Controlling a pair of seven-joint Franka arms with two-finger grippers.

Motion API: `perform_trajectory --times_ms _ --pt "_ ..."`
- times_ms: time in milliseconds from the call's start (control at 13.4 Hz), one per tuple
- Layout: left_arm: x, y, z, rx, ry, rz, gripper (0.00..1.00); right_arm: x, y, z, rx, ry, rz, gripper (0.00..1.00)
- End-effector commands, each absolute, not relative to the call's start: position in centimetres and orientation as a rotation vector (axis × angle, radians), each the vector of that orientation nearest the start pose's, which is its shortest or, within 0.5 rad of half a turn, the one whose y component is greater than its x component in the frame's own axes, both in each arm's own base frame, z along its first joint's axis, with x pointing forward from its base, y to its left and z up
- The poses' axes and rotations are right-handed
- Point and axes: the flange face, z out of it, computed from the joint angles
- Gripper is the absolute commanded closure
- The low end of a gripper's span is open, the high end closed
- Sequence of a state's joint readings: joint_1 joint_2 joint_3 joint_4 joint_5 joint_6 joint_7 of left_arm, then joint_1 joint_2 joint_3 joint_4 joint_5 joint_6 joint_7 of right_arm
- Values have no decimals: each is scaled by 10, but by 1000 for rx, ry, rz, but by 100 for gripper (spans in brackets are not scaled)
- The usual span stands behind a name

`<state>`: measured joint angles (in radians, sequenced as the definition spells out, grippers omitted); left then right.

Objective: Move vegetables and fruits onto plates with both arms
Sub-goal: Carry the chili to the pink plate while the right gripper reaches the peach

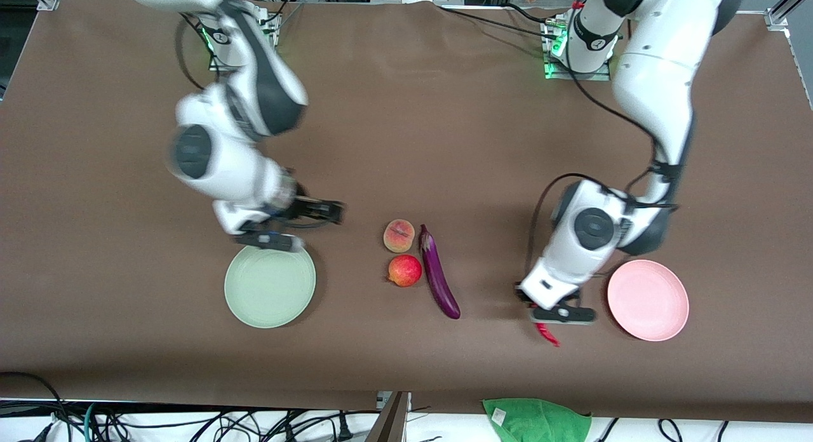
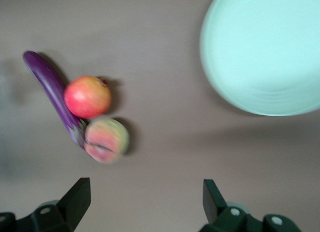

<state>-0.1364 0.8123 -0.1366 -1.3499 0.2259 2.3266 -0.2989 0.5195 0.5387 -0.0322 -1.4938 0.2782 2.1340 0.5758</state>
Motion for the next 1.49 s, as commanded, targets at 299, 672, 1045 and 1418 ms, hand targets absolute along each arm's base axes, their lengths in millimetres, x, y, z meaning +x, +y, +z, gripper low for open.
perform_trajectory --times_ms 299,672,1045,1418 --pt "733 2 253 -3109 271 -83 100 598 441 280 -2894 245 -179 1" --pt "718 41 223 -3138 253 -13 100 593 459 244 -2874 176 -301 1" --pt "723 46 225 -3137 271 -80 53 579 476 210 -2867 172 -331 1" --pt "732 35 238 -3200 148 -168 0 582 471 204 -2867 167 -373 58"
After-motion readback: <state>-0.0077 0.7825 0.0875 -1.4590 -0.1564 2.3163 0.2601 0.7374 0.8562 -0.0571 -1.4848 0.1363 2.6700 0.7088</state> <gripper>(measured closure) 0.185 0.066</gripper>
